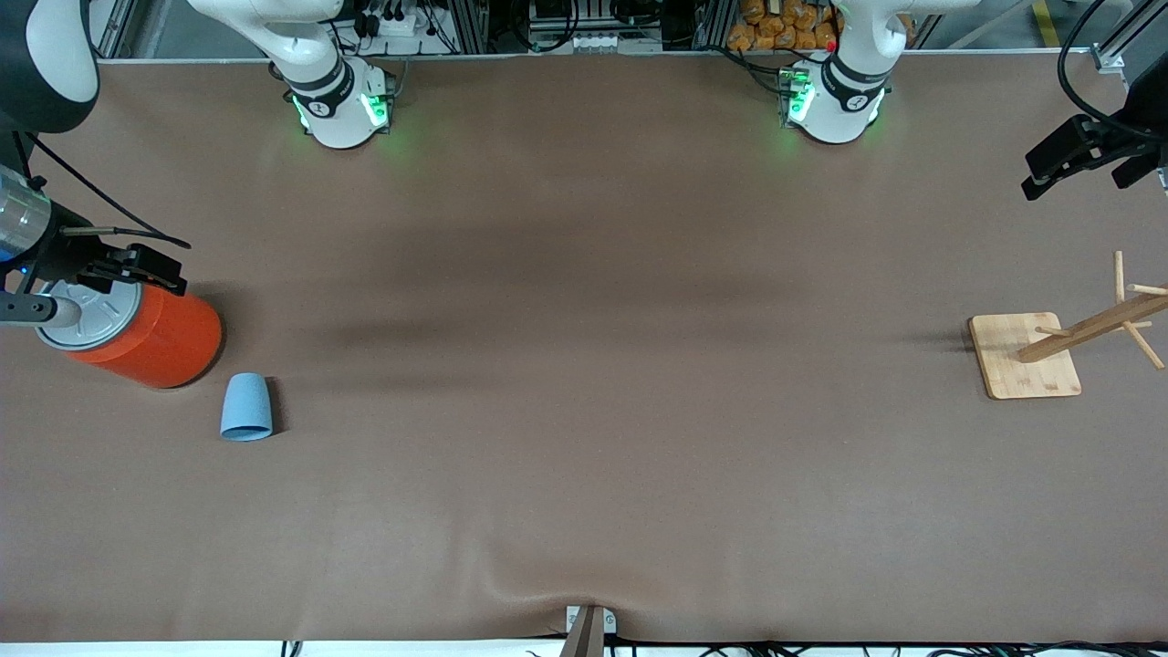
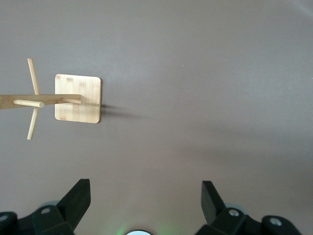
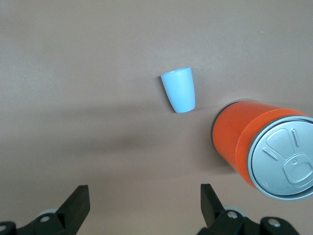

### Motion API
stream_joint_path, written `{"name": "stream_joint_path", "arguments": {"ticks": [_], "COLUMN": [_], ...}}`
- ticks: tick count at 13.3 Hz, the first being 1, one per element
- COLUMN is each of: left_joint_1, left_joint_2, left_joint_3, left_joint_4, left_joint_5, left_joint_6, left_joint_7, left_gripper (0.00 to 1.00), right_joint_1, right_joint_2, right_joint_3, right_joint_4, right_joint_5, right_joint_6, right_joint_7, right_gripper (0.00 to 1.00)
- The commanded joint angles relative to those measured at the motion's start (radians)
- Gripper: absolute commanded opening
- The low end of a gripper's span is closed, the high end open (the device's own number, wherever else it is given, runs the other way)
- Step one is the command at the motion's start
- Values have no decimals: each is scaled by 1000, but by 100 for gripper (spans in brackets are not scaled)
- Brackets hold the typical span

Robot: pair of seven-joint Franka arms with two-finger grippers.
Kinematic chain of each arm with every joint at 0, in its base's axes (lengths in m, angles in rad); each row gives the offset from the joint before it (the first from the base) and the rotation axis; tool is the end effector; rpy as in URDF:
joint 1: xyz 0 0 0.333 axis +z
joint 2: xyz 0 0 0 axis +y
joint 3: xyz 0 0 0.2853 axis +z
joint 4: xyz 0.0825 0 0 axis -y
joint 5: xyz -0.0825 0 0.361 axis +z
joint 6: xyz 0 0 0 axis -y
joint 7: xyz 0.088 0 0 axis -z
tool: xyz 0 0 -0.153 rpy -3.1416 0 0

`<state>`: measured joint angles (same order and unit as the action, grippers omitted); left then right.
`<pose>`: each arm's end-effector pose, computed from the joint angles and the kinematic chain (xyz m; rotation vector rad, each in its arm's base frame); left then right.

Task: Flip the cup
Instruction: 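Reach the right gripper down to the blue cup lying on its side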

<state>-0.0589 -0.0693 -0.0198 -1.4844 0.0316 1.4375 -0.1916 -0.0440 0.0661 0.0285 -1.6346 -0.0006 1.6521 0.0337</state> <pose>0.4966 -0.0343 0.6099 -3.1066 -0.1827 -0.0414 0.5502 -0.0089 0.4902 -3.1389 0.0772 0.0763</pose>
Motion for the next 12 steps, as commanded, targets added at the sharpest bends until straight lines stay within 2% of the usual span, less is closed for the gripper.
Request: {"name": "stream_joint_path", "arguments": {"ticks": [1,5,8,10,12], "left_joint_1": [1,-1,-1,-4,-9], "left_joint_2": [3,5,3,2,9], "left_joint_3": [0,0,0,-2,-2], "left_joint_4": [10,12,9,0,0], "left_joint_5": [21,22,21,21,19], "left_joint_6": [-19,-19,-19,-19,-17], "left_joint_7": [14,12,23,27,27], "left_gripper": [100,100,100,100,100], "right_joint_1": [-2,-11,-4,-8,-25], "right_joint_2": [1,14,93,151,231], "right_joint_3": [-1,-1,-1,-2,-2], "right_joint_4": [-1,-1,-25,-106,-209], "right_joint_5": [11,11,8,1,-15], "right_joint_6": [15,15,75,185,390], "right_joint_7": [2,0,0,0,-2], "right_gripper": [100,100,100,100,100]}}
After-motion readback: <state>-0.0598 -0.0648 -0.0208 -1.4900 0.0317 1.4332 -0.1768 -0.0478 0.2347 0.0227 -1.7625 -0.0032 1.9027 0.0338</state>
